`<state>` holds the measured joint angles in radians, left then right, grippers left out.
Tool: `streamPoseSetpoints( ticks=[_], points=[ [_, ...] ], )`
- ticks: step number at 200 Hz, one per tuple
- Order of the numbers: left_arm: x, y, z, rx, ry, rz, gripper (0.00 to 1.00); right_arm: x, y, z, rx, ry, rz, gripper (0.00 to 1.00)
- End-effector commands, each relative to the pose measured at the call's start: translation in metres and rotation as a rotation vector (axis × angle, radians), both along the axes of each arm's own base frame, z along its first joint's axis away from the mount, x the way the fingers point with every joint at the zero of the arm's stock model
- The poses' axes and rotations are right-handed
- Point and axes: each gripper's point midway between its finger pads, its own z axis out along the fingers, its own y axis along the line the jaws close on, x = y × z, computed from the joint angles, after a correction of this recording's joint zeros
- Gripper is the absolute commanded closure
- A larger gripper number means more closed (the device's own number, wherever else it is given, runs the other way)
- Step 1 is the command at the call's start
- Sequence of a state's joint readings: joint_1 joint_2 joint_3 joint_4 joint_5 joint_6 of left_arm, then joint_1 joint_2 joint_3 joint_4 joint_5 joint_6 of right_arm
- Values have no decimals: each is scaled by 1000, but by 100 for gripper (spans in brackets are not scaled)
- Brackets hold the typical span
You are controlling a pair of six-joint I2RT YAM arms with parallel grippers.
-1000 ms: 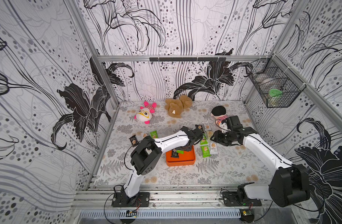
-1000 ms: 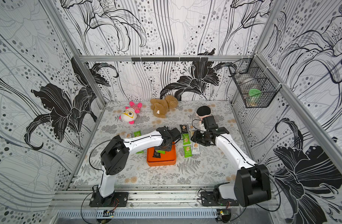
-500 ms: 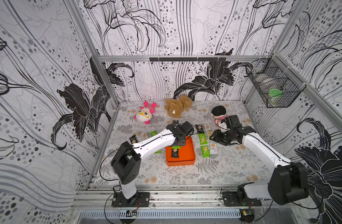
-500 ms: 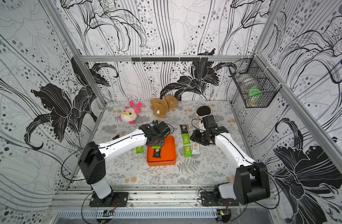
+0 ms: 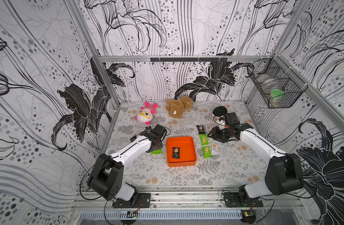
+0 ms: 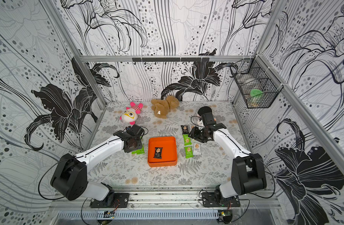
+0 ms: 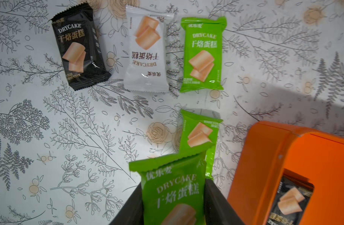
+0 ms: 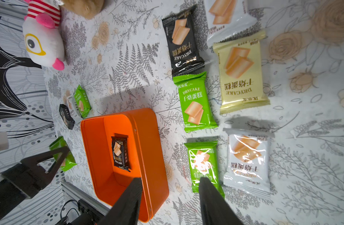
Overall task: Take the cookies out of the storage box
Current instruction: Place the cookie at the center of the board.
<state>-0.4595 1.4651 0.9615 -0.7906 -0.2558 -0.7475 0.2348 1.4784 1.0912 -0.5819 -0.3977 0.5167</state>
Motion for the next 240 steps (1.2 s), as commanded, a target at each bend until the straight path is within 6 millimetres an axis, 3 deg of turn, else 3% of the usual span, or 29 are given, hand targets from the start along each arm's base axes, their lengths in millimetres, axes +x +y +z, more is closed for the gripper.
streamPoseSetpoints(
  ticks=[1,50,128,149,179,205,240],
  points=[
    [14,6,-3,-25,-68,-7,54,6,0,3,7,7,-15,47],
    [11,34,-36,-17,-33,41,54,5,-2,4,-13,17,-11,47],
    [17,30,-58,-22,-3,7,54,4,-6,7,-44,21,4,47],
    [15,31,-57,-16,9,6,46,5,-6,8,-46,16,6,47],
    [12,35,-44,-4,9,10,33,5,-5,6,-47,16,12,47],
    [15,35,-17,-16,-34,22,30,7,-5,7,-46,5,15,47],
    [25,18,25,-88,-121,6,29,9,-4,6,-41,-8,17,48]
  ],
)
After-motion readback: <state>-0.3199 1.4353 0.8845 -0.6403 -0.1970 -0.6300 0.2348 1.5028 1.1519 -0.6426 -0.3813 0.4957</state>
